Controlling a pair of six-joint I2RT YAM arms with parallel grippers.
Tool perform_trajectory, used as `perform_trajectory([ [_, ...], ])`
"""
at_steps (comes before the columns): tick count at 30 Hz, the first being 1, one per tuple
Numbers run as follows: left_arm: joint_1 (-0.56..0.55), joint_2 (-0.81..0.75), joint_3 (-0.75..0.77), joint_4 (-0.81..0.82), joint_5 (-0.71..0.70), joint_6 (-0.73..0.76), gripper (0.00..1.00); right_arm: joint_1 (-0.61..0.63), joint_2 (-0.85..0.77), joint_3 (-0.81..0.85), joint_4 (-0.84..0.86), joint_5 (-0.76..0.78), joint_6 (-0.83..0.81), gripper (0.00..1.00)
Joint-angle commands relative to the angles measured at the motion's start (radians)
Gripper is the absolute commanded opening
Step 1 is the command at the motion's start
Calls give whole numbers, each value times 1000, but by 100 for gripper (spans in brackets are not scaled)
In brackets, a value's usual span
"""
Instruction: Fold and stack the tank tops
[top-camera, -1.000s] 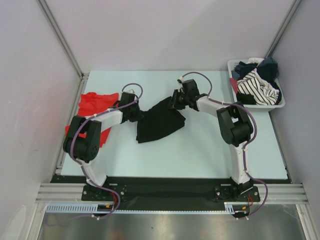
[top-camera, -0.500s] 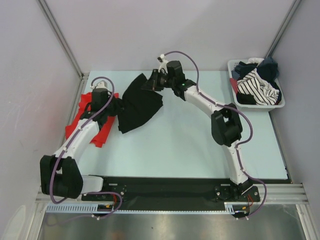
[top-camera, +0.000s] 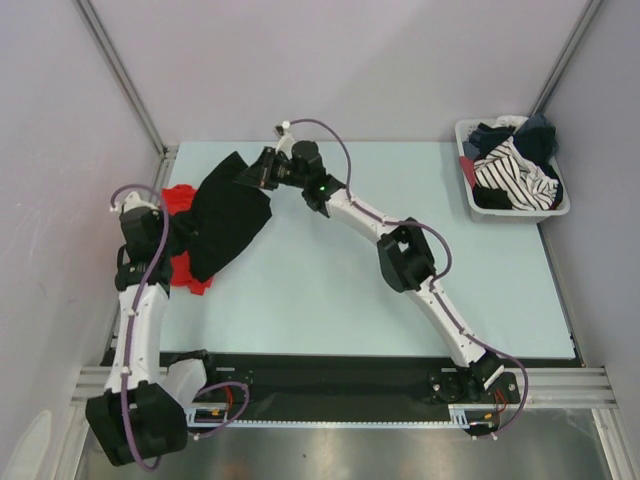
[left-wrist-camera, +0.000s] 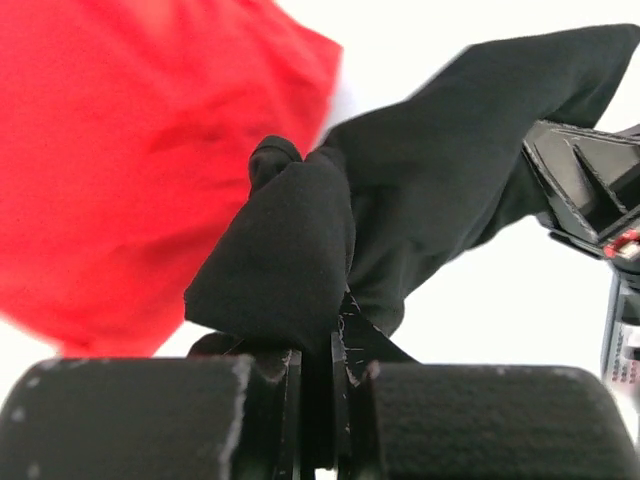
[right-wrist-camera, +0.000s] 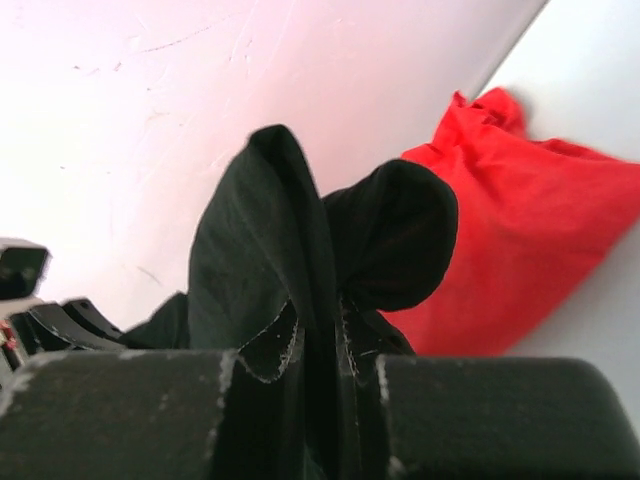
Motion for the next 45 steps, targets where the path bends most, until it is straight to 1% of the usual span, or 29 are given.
perform_trajectory([
  [1, 114, -76, -66, -13, 81, -35, 0, 34, 73, 84, 278, 77, 176, 0],
  [4, 188, -102, -112, 1, 146, -49, 0, 74, 121, 95, 393, 159, 239, 0],
  [8, 242, -102, -155, 21, 196, -46, 0, 119, 159, 171, 419, 257, 225, 0],
  [11, 247, -85, -163, 22, 232, -24, 0, 122, 124, 155, 419, 266, 202, 0],
  [13, 247, -82, -173, 37, 254, -23, 0, 113, 76, 60, 425, 266, 186, 0],
  [14, 247, -82, -180, 50, 256, -21, 0, 96, 25, 22, 427, 268, 182, 0],
  [15, 247, -65, -180, 53, 257, -18, 0, 86, 0, -53, 429, 254, 176, 0],
  [17, 247, -35, -180, 73, 297, -18, 0, 57, -55, -130, 424, 231, 152, 0],
  [18, 244, -10, -181, 83, 311, -30, 0, 45, -118, -217, 416, 220, 143, 0],
  [20, 212, 8, -184, 116, 308, -40, 1, 27, -196, -329, 406, 222, 109, 0],
  [21, 189, 24, -183, 123, 291, -49, 0, 7, -273, -377, 377, 223, 95, 0],
  [22, 132, 33, -178, 128, 273, -54, 0, -3, -310, -472, 349, 231, 74, 0],
  [24, 66, 59, -157, 145, 216, -72, 0, -30, -384, -561, 298, 254, 23, 0],
  [25, 7, 88, -148, 153, 203, -80, 0, -39, -448, -598, 236, 261, 8, 0],
  [26, -26, 112, -135, 177, 191, -92, 0, -47, -486, -680, 200, 271, -6, 0],
  [27, -55, 128, -129, 192, 185, -113, 1, -68, -523, -719, 103, 318, -31, 0],
  [28, -119, 165, -121, 205, 174, -121, 0, -81, -601, -758, 55, 344, -40, 0],
  [29, -156, 182, -102, 220, 159, -130, 1, -94, -638, -849, 16, 366, -45, 0],
  [30, -196, 197, -92, 226, 125, -141, 0, -110, -674, -891, -55, 402, -46, 0],
  [31, -274, 221, -82, 231, 113, -147, 0, -142, -747, -937, -99, 424, -39, 0],
  [32, -308, 263, -63, 246, 104, -153, 0, -162, -778, -977, -139, 445, -39, 0],
  [33, -337, 287, -57, 257, 98, -167, 0, -177, -815, -1056, -200, 482, -37, 0],
  [34, -383, 307, -54, 272, 94, -173, 0, -193, -844, -1095, -208, 487, -42, 0],
  [35, -397, 342, -51, 295, 93, -179, 0, -222, -894, -1130, -208, 487, -46, 0],
  [36, -419, 356, -52, 307, 93, -187, 0, -233, -910, -1173, -249, 490, -55, 0],
  [39, -427, 419, -52, 363, 91, -176, 0, -263, -906, -1177, -314, 495, -103, 0],
  [42, -427, 487, -25, 435, 105, -117, 0, -299, -822, -1134, -323, 424, -124, 0],
  [43, -428, 537, -17, 458, 104, -100, 0, -305, -798, -1103, -319, 418, -127, 0],
  [45, -430, 586, 7, 505, 67, -60, 3, -322, -720, -1068, -297, 378, -141, 0],
])
